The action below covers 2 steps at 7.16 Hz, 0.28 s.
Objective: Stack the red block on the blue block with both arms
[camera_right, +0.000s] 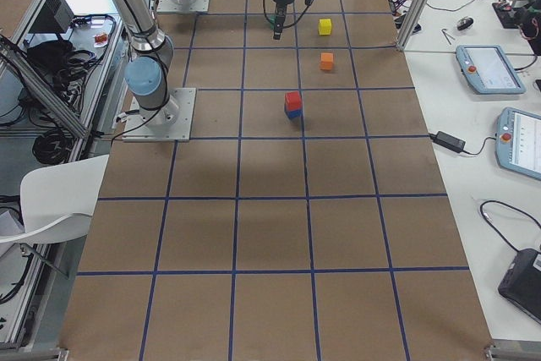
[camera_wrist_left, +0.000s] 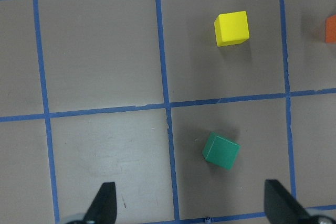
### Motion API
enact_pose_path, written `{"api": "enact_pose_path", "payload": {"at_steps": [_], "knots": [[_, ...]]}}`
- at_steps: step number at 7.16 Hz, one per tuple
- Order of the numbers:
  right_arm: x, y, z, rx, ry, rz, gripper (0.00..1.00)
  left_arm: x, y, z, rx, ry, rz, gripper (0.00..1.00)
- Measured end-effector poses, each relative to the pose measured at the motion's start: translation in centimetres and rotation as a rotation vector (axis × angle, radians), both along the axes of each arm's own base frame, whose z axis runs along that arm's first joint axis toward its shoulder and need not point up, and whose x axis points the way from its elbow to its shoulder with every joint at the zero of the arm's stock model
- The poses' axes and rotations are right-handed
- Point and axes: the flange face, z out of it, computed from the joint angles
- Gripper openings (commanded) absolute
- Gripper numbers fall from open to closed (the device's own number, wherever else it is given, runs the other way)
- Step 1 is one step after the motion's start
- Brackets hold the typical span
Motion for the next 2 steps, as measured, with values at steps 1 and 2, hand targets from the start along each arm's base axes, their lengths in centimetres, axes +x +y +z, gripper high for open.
{"api": "enact_pose_path", "payload": {"at_steps": [1,2], "knots": [[-0.02,-0.02,-0.03,0.001,0.002,0.001,1.00,0.01,0.00,0.00,0.000,-0.001,0.000,1.00],[-0.03,-0.04,-0.05,0.001,0.003,0.003,1.00,0.04,0.00,0.00,0.000,-0.004,0.000,1.00]]}}
